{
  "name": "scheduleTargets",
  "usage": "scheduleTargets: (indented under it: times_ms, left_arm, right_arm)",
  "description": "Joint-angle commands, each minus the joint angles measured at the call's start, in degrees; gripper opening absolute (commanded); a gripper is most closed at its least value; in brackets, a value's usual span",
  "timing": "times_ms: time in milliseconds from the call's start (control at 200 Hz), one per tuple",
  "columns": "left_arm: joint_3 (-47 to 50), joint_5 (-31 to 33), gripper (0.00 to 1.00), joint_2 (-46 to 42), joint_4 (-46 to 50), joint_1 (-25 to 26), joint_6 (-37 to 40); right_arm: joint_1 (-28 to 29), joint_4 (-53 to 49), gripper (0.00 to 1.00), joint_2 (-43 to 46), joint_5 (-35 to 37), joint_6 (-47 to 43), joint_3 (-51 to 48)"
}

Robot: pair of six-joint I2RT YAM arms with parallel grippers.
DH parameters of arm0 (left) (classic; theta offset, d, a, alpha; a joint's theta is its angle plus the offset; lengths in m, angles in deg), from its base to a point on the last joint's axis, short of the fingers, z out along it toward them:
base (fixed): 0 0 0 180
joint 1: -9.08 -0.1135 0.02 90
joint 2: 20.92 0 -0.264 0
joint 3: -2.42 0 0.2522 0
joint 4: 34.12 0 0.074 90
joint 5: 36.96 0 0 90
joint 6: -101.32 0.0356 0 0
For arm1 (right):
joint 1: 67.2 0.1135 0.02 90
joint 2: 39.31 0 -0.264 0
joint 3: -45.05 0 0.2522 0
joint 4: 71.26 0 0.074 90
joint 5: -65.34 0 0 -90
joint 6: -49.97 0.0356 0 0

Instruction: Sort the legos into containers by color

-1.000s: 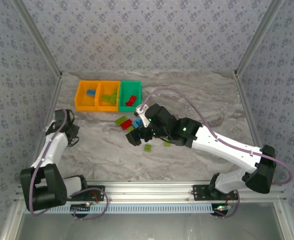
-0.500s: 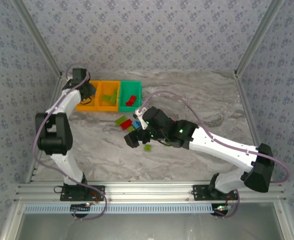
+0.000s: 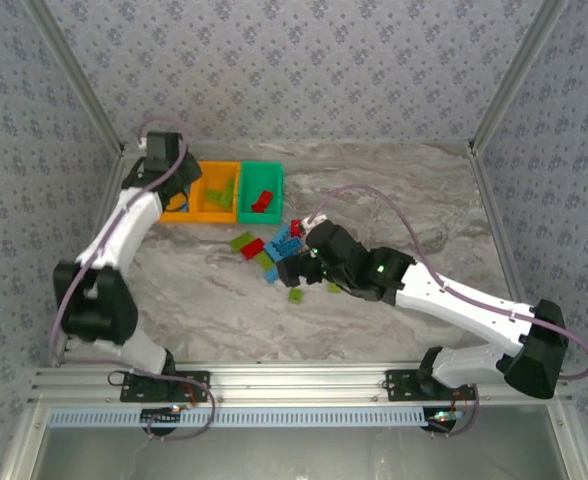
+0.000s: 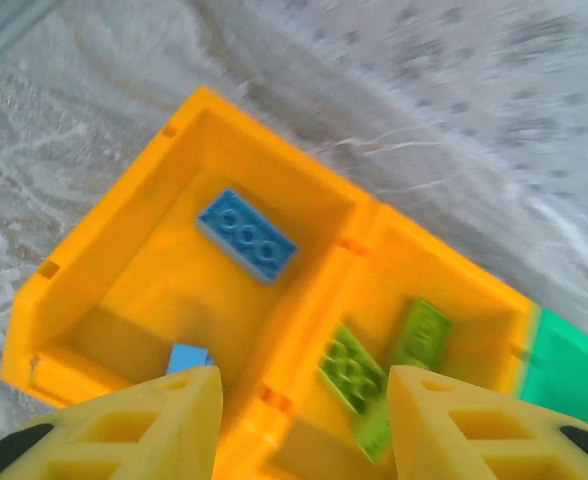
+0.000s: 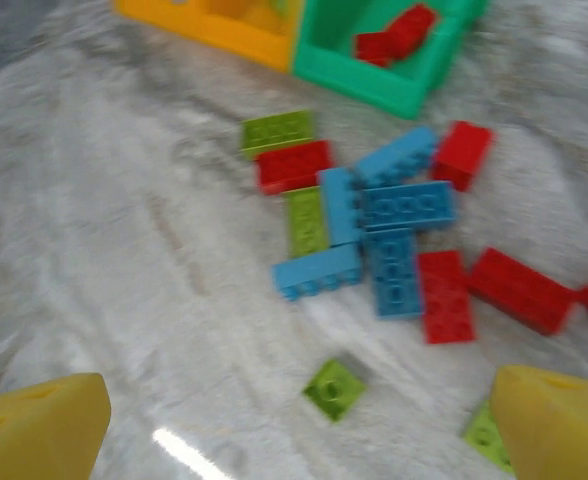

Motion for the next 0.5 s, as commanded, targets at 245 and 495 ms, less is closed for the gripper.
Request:
scheduleTargets:
  times_ms: [245,495]
  left_arm:
    - [17.1,-18.4,0.52,-30.5,4.6,33.7,35.0]
    - [22.8,-24.0,0.71,-35.2,19.4,42.6,60.0]
  right_arm:
    - [-20.2,1.3,1.00,-4.3,-1.0,13.3,-7.0]
    - [-25.2,-1.2,1.00,-18.6,-2.5,21.6,-0.1]
